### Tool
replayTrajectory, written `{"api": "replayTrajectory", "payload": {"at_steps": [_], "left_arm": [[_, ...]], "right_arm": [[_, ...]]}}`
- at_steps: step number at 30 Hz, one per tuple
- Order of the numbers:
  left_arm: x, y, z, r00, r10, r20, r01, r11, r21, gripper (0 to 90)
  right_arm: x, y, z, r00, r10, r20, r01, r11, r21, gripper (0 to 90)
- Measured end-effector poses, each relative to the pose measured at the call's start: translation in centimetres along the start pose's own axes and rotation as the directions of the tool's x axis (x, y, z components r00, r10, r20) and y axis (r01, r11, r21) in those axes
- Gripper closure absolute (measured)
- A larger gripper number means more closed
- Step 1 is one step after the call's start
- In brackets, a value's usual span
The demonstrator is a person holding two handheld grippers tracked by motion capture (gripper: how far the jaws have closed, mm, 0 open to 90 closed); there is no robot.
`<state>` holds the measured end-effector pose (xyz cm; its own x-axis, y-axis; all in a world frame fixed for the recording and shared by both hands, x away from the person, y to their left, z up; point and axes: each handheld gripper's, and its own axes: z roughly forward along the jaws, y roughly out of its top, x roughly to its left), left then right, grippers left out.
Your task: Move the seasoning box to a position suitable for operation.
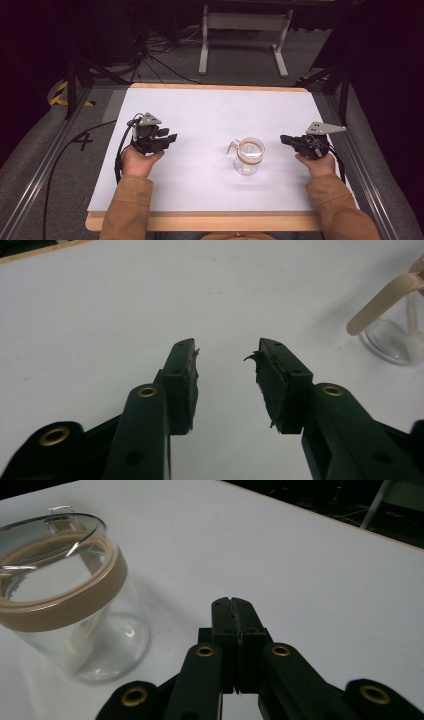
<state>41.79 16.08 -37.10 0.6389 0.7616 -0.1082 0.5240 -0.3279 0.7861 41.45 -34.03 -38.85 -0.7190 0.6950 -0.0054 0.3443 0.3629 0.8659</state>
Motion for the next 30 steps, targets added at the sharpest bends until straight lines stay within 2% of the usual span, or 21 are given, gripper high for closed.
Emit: {"api": "replayTrajectory", "payload": {"at_steps": [2,3,5,8,9,14,15,17,18,19,20,22,23,30], "left_arm": [[-0.1,0.1,0.1,0.9999,0.007,-0.009,-0.007,1.0000,0.002,55.3],[-0.3,0.2,0.0,0.9999,0.004,-0.012,-0.004,0.9998,0.021,53.9],[-0.6,0.3,-0.1,0.9995,0.024,-0.020,-0.024,0.9996,0.013,53.9],[-0.7,0.4,-0.4,0.9996,0.028,-0.010,-0.028,0.9995,0.016,52.5],[-0.8,0.5,-0.4,0.9995,0.030,-0.011,-0.030,0.9996,0.004,52.4],[-1.5,0.7,-1.0,0.9988,0.048,0.010,-0.048,0.9988,-0.013,51.4],[-1.8,0.8,-1.3,0.9972,0.069,0.027,-0.069,0.9975,-0.016,51.1],[-2.0,0.8,-1.5,0.9963,0.075,0.041,-0.074,0.9971,-0.020,50.5],[-2.1,0.9,-1.7,0.9945,0.080,0.068,-0.079,0.9968,-0.016,50.5],[-2.2,0.9,-1.8,0.9936,0.081,0.078,-0.081,0.9967,-0.003,50.1],[-2.3,1.0,-2.0,0.9931,0.081,0.085,-0.084,0.9961,0.028,49.8],[-2.6,1.0,-2.3,0.9935,0.081,0.080,-0.083,0.9961,0.030,49.6],[-2.6,1.1,-2.4,0.9927,0.079,0.090,-0.083,0.9959,0.035,49.2],[-3.3,1.4,-2.8,0.9911,0.089,0.099,-0.094,0.9944,0.049,46.6]], "right_arm": [[0.2,0.1,0.1,1.0000,-0.004,-0.006,0.004,1.000,0.005,89.8],[0.3,0.2,0.1,1.0000,-0.006,-0.006,0.006,1.000,0.005,89.8],[0.4,0.3,0.1,1.0000,-0.006,-0.007,0.006,1.000,0.011,89.6],[0.5,0.3,0.1,0.9999,0.005,-0.012,-0.005,1.000,0.017,89.5],[0.5,0.3,0.2,0.9999,0.006,-0.013,-0.006,1.000,0.023,89.5],[0.7,0.2,0.8,0.9996,0.010,-0.025,-0.009,0.999,0.042,88.4],[0.8,0.3,0.9,0.9995,0.007,-0.030,-0.006,0.999,0.041,88.4],[0.9,0.3,1.0,0.9994,0.003,-0.036,-0.001,0.999,0.043,88.5],[0.9,0.4,1.1,0.9990,-0.001,-0.044,0.003,0.999,0.041,88.4],[1.0,0.5,1.2,0.9983,-0.010,-0.057,0.012,0.999,0.034,88.4],[1.1,0.6,1.2,0.9976,-0.017,-0.068,0.019,0.999,0.029,88.5],[1.4,0.9,1.3,0.9959,-0.038,-0.082,0.040,0.999,0.029,88.6],[1.5,0.9,1.5,0.9954,-0.043,-0.085,0.046,0.999,0.029,88.6],[2.0,0.6,3.0,0.9935,-0.027,-0.111,0.037,0.996,0.084,87.3]]}}
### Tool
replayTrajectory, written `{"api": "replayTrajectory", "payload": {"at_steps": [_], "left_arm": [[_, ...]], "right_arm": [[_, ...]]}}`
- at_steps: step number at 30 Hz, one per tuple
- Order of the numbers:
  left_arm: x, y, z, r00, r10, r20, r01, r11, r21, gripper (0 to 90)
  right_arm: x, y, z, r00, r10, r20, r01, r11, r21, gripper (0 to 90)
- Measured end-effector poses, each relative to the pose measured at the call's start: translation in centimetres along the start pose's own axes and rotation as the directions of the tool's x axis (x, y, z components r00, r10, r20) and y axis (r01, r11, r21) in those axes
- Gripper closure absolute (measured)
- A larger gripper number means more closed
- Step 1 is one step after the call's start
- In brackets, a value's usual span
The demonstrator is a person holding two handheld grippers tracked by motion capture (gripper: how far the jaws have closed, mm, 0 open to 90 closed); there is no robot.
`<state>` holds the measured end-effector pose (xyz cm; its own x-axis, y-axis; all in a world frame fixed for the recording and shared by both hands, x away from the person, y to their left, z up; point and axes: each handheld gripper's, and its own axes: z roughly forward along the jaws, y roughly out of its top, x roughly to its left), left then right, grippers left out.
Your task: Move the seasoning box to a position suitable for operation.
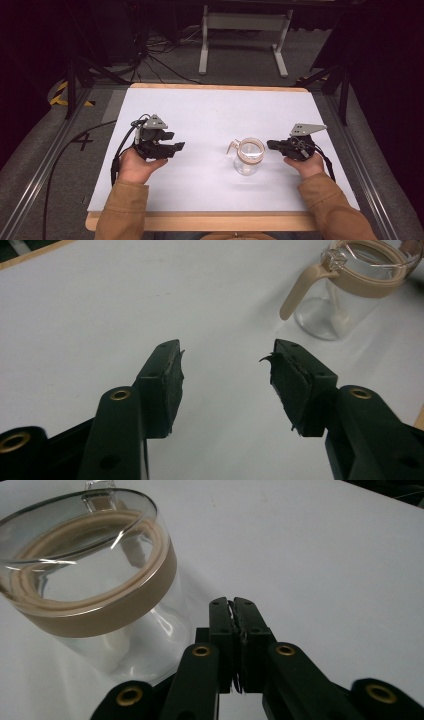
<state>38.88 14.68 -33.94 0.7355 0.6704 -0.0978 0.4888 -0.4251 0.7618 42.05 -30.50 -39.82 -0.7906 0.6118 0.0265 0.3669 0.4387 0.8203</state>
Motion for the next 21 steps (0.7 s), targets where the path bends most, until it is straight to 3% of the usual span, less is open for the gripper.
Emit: {"api": "replayTrajectory", "payload": {"at_steps": [2,7,13,15,21], "left_arm": [[-0.1,0.1,-0.1,0.9998,0.018,0.003,-0.018,0.9998,0.003,46.5],[-0.1,0.1,0.0,0.9999,0.014,0.002,-0.014,0.9996,0.024,45.3],[0.1,0.0,0.4,1.0000,-0.001,0.008,0.001,0.9995,0.033,45.1],[0.1,0.0,0.5,0.9998,0.012,0.015,-0.012,0.9986,0.052,44.6],[0.2,0.0,0.8,0.9999,-0.009,0.013,0.008,0.9978,0.065,39.9]], "right_arm": [[0.2,0.1,0.4,1.0000,-0.001,-0.001,0.001,1.000,0.006,87.2],[0.6,0.0,1.2,0.9998,-0.011,0.018,0.010,0.998,0.055,87.4],[0.9,0.0,1.7,0.9998,-0.018,0.005,0.017,0.998,0.059,87.5],[1.0,0.0,1.8,0.9994,-0.033,0.004,0.033,0.997,0.064,87.5],[1.9,0.3,1.9,0.9973,-0.073,-0.010,0.073,0.995,0.065,89.1]]}}
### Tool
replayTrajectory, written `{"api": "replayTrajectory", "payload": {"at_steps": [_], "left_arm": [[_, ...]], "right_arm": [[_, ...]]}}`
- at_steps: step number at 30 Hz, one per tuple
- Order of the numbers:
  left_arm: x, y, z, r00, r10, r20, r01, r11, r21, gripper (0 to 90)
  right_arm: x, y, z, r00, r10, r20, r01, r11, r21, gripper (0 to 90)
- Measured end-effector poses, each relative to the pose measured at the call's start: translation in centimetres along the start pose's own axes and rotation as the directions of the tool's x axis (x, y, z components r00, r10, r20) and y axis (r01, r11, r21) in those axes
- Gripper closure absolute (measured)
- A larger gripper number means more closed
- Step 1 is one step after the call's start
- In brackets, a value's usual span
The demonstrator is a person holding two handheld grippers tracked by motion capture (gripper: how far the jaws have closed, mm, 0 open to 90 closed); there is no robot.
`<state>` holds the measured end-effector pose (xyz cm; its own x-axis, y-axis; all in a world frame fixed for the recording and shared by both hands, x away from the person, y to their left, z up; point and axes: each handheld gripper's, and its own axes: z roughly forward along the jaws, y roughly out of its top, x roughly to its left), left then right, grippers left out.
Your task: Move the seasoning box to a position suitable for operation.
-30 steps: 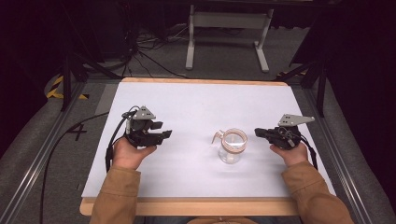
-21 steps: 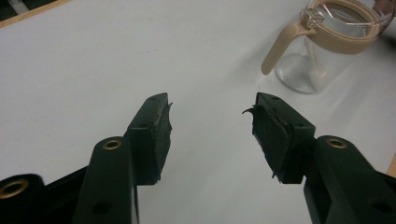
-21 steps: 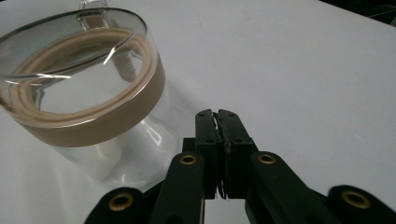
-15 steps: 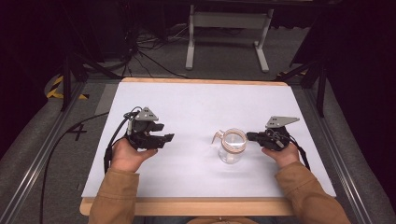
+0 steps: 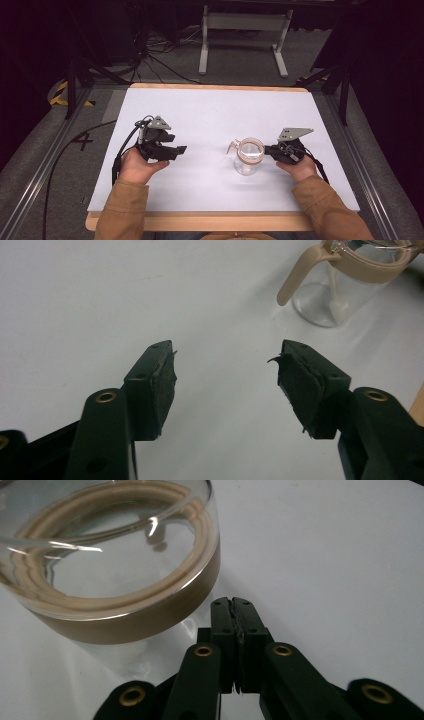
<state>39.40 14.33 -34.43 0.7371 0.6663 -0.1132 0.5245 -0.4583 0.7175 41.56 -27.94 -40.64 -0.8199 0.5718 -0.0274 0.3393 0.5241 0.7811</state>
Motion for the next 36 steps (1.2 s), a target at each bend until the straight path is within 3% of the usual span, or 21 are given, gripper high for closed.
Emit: {"api": "replayTrajectory", "payload": {"at_steps": [6,18,30,36], "left_arm": [[0.1,0.2,0.2,0.9994,-0.034,-0.005,0.034,0.9994,-0.006,37.1],[-0.1,1.2,1.3,0.9999,-0.001,0.017,0.001,0.9996,0.027,36.2],[-0.3,2.0,2.3,0.9992,0.011,0.039,-0.012,0.9997,0.019,35.8],[-0.4,2.6,2.9,0.9982,0.026,0.054,-0.027,0.9992,0.030,35.8]], "right_arm": [[0.2,0.0,-0.1,1.0000,0.001,0.003,-0.001,1.000,0.009,89.6],[1.6,-0.2,-0.6,0.9997,-0.020,-0.011,0.020,0.999,0.026,89.7],[2.9,-0.7,-1.1,0.9989,-0.045,-0.009,0.046,0.997,0.058,89.6],[3.1,-1.3,-1.3,0.9995,-0.031,-0.006,0.031,0.995,0.091,89.6]]}}
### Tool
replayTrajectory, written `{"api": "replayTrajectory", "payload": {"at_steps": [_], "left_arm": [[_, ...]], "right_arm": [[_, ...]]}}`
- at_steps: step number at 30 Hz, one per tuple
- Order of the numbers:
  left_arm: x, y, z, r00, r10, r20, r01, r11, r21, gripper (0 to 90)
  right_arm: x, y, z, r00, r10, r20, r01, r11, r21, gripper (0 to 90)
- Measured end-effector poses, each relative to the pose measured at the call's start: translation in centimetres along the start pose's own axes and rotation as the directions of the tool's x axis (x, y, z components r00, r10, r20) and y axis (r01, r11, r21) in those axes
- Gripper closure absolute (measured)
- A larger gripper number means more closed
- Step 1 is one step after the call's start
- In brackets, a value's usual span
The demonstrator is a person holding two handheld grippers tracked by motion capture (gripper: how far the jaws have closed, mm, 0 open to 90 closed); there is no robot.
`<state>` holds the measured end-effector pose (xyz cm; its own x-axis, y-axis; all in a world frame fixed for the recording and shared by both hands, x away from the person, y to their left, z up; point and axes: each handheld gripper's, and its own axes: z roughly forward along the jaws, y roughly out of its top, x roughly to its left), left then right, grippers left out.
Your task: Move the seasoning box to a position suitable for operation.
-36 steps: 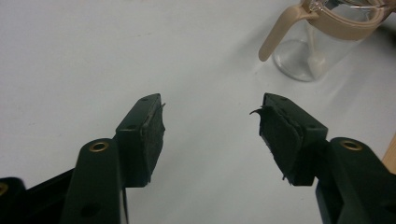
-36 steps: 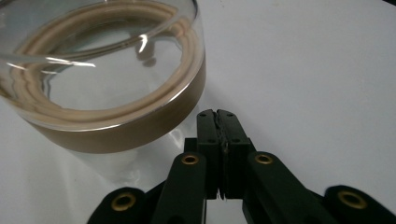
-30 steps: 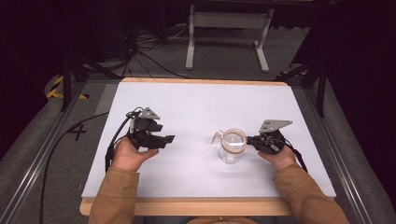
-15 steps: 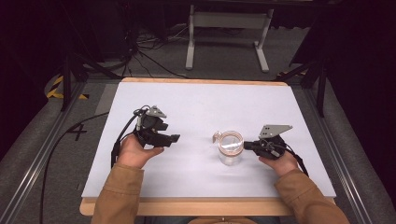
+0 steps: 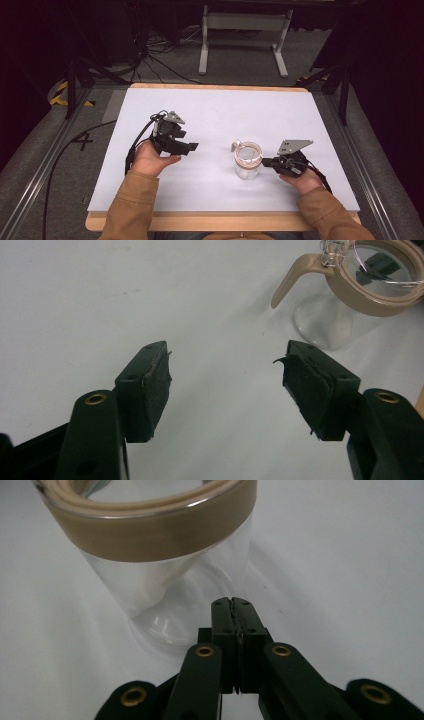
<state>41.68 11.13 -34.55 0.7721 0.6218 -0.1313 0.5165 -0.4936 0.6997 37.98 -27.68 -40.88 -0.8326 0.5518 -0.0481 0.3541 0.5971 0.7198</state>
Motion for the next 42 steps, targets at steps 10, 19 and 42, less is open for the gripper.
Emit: {"api": "replayTrajectory", "payload": {"at_steps": [10,19,42], "left_arm": [[-0.3,0.9,0.9,0.9995,0.021,0.022,-0.022,0.9997,0.011,35.7],[-0.4,1.4,1.6,0.9987,0.031,0.040,-0.032,0.9994,0.013,35.7],[-1.0,2.2,1.1,0.9833,0.022,0.180,-0.017,0.9993,-0.032,69.9]], "right_arm": [[1.3,-0.4,-0.2,0.9996,-0.024,-0.017,0.025,0.999,0.027,89.5],[2.9,-0.2,0.1,0.9971,-0.062,-0.045,0.063,0.997,0.032,89.3],[2.5,0.1,-0.7,0.9973,-0.031,-0.066,0.029,0.999,-0.028,88.1]]}}
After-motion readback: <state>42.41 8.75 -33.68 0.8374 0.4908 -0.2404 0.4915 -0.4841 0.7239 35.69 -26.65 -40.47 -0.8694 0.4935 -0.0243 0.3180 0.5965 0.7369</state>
